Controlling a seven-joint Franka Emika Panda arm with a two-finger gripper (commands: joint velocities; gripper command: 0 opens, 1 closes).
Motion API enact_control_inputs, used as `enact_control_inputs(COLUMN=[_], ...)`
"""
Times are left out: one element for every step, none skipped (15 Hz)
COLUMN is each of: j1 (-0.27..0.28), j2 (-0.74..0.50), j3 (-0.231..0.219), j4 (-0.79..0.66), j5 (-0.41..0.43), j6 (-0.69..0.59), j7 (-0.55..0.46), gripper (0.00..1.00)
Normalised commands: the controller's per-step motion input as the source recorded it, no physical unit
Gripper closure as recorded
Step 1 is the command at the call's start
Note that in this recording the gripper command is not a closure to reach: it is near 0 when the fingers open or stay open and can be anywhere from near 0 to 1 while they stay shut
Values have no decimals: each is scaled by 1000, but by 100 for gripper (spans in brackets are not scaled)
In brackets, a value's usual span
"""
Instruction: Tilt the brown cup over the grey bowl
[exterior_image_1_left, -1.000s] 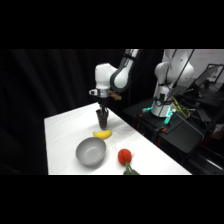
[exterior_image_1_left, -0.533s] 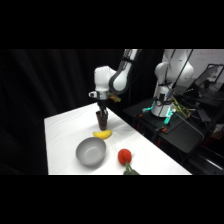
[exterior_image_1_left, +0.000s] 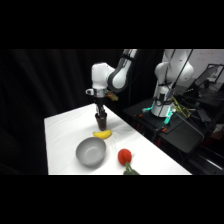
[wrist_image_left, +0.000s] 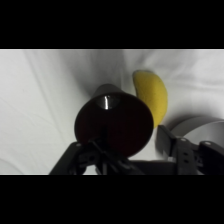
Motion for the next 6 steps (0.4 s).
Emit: enact_control_inputs(j1=[117, 119, 96, 99, 92, 73], j2=[-471, -543, -668, -717, -697, -679], j3=[-121, -101, -56, -60, -56, -58], j4=[46, 33, 30, 38, 79, 118], j5=[-337, -304, -182, -206, -204, -176], j6=[-592, -608, -709, -749, -780, -763], j7=[298, 276, 160, 174, 167, 86], gripper=[0, 0, 0, 0, 0, 0])
